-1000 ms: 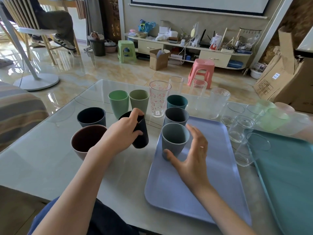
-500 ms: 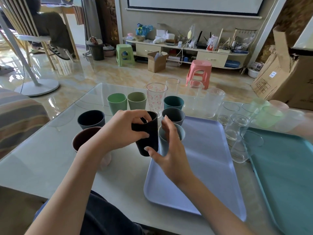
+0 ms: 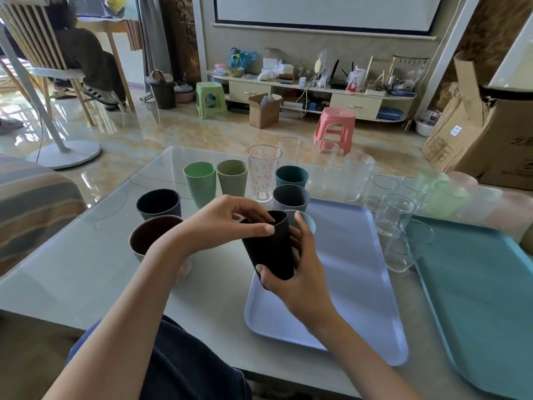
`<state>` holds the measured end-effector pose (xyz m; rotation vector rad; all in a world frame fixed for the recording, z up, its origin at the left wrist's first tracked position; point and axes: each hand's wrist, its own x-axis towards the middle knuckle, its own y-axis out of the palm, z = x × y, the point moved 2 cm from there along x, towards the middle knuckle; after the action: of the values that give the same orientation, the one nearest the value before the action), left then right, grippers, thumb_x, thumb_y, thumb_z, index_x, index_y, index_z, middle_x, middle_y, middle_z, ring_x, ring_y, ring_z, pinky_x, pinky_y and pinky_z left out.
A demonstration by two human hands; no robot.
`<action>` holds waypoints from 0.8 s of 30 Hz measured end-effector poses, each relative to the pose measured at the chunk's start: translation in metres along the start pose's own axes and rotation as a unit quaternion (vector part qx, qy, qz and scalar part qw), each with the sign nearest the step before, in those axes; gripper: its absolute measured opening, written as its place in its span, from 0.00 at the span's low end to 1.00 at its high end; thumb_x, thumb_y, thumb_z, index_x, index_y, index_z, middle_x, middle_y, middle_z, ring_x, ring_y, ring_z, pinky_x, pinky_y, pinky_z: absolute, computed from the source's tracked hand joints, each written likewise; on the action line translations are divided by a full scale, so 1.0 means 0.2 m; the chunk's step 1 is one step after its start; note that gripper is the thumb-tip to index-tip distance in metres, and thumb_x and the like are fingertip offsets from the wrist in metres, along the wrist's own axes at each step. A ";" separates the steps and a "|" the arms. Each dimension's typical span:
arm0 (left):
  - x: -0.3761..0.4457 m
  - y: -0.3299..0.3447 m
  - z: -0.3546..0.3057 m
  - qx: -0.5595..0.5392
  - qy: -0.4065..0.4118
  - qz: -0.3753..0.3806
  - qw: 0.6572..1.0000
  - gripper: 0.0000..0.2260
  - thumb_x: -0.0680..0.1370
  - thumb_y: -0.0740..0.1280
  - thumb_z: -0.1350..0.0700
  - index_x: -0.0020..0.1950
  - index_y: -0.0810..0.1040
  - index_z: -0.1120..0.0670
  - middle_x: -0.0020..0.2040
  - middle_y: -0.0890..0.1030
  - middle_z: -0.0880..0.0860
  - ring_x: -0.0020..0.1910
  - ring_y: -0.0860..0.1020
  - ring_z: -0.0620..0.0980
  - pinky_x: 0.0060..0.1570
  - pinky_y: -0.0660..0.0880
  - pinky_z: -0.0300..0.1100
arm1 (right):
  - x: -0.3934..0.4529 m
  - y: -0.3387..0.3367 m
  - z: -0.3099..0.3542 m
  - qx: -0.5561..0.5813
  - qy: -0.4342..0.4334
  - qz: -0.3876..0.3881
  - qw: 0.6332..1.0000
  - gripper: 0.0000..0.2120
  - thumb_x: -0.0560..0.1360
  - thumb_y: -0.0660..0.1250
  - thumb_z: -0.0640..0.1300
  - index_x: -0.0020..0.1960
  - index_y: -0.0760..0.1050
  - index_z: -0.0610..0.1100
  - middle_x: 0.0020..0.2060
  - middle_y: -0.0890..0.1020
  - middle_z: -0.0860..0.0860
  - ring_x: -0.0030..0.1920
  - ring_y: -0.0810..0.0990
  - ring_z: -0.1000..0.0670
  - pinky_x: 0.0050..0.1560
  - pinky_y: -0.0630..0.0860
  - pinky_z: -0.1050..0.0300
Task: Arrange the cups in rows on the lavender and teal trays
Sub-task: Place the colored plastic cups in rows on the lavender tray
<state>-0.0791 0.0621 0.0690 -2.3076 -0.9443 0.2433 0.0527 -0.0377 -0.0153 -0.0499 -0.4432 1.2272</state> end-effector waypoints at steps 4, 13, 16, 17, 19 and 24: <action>0.05 0.00 0.03 -0.087 -0.007 -0.068 0.994 0.13 0.77 0.64 0.47 0.47 0.84 0.54 0.42 0.84 0.50 0.43 0.80 0.44 0.47 0.75 0.37 | 0.04 -0.01 0.00 0.007 0.008 0.019 1.000 0.47 0.67 0.74 0.38 0.74 0.50 0.58 0.60 0.71 0.65 0.62 0.73 0.62 0.58 0.75 0.63; 0.21 0.05 0.15 -0.012 -0.044 -0.037 0.998 0.12 0.79 0.60 0.45 0.46 0.83 0.43 0.53 0.81 0.48 0.54 0.76 0.45 0.57 0.70 0.41 | -0.08 -0.04 -0.06 0.022 0.018 0.035 0.999 0.47 0.66 0.72 0.33 0.75 0.51 0.54 0.62 0.71 0.64 0.64 0.71 0.61 0.60 0.72 0.65; 0.27 0.13 0.16 0.053 -0.070 0.009 0.996 0.14 0.80 0.58 0.47 0.49 0.83 0.46 0.59 0.80 0.50 0.60 0.75 0.48 0.66 0.67 0.44 | -0.12 -0.06 -0.11 0.014 0.015 0.026 0.999 0.45 0.66 0.71 0.30 0.75 0.52 0.48 0.59 0.70 0.71 0.63 0.71 0.64 0.58 0.71 0.69; 0.27 0.15 0.16 0.068 -0.082 0.016 0.994 0.14 0.81 0.58 0.47 0.52 0.83 0.48 0.59 0.80 0.51 0.60 0.75 0.49 0.65 0.68 0.44 | -0.12 -0.07 -0.13 0.011 0.015 0.025 1.000 0.45 0.65 0.71 0.29 0.75 0.52 0.47 0.57 0.69 0.74 0.62 0.70 0.66 0.57 0.70 0.71; 0.28 0.18 0.16 0.086 -0.095 0.021 0.992 0.13 0.80 0.60 0.50 0.57 0.81 0.52 0.58 0.81 0.52 0.57 0.76 0.48 0.60 0.70 0.40 | -0.13 -0.06 -0.15 0.008 0.020 0.026 0.999 0.46 0.65 0.72 0.29 0.75 0.52 0.47 0.55 0.68 0.77 0.61 0.70 0.68 0.56 0.70 0.72; 0.29 0.21 0.17 0.090 -0.098 -0.035 0.990 0.12 0.78 0.64 0.57 0.59 0.80 0.56 0.53 0.83 0.57 0.48 0.81 0.53 0.48 0.78 0.42 | -0.13 -0.02 -0.17 0.007 0.024 0.021 0.999 0.47 0.65 0.74 0.33 0.75 0.52 0.49 0.62 0.66 0.70 0.64 0.69 0.63 0.60 0.72 0.67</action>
<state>-0.0257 0.0944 0.0201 -2.1088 -1.0535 0.5117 0.0611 -0.0566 -0.0540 -0.0755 -0.3935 1.2674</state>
